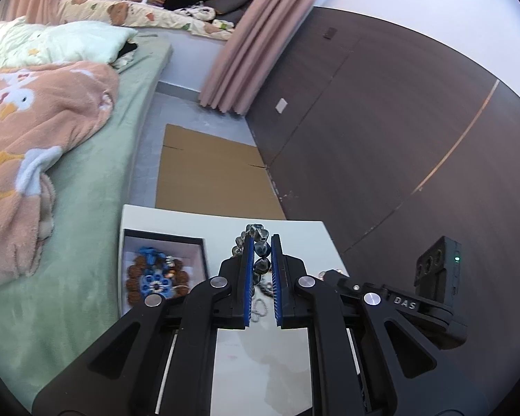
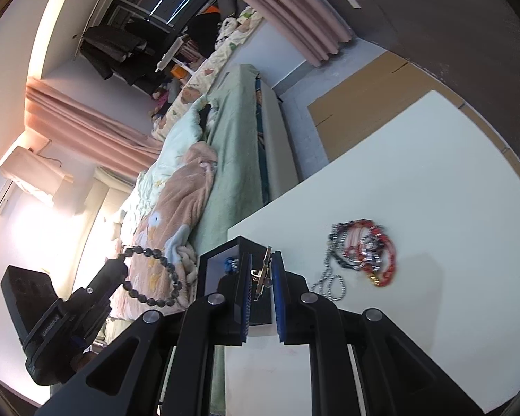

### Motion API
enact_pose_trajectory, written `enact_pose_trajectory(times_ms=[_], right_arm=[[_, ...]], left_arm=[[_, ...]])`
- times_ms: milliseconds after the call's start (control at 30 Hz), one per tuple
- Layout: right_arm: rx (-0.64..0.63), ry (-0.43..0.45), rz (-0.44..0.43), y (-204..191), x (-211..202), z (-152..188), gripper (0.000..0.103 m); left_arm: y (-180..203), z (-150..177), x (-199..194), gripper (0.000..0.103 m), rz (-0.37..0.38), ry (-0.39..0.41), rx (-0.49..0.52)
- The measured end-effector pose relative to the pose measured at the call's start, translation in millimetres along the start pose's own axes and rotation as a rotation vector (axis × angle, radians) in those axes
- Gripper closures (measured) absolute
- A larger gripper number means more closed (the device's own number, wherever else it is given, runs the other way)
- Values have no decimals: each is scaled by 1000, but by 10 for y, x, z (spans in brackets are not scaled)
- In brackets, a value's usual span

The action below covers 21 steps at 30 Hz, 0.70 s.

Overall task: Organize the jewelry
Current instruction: 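Lift the grey bead bracelet with the left tool and carry it into the black box, then open the left tool over the black box and withdraw it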

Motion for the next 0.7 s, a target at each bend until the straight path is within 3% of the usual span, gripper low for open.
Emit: enact_pose_trajectory(times_ms=[133,167,200,267,367,700], right_arm=[[-16,-16,0,-98,129,12,91],[-19,-20,1,-120,160,17,91],[-24,-26,5,-136,196,22,91],[-32,-37,6,-169,265,32,91],[-52,-52,-2,-249,365,50,91],[-141,-102,-82,-685,728,102,91]], left_arm=[[-264,-12,170,92,-40,-36,-39],[-331,-4,205,81,-56,-45,-48],[-422,3,237,59,-76,-54,-63],[-594,-43,244,44,-115,-34,-95],[-741,-122,203,43,-137,-17,-114],[-1024,-342,75,18,-196,45,-148]])
Point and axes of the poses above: each gripper's, at about its wrist camera, not at the fingertips, and x roughly the way its jaws point, y to its right, z to its underside, the point moved 8 cm from there along x, roughly the way its jaws point, and after that the axes turned 14 degrees about -x, right-handed, at the moved point
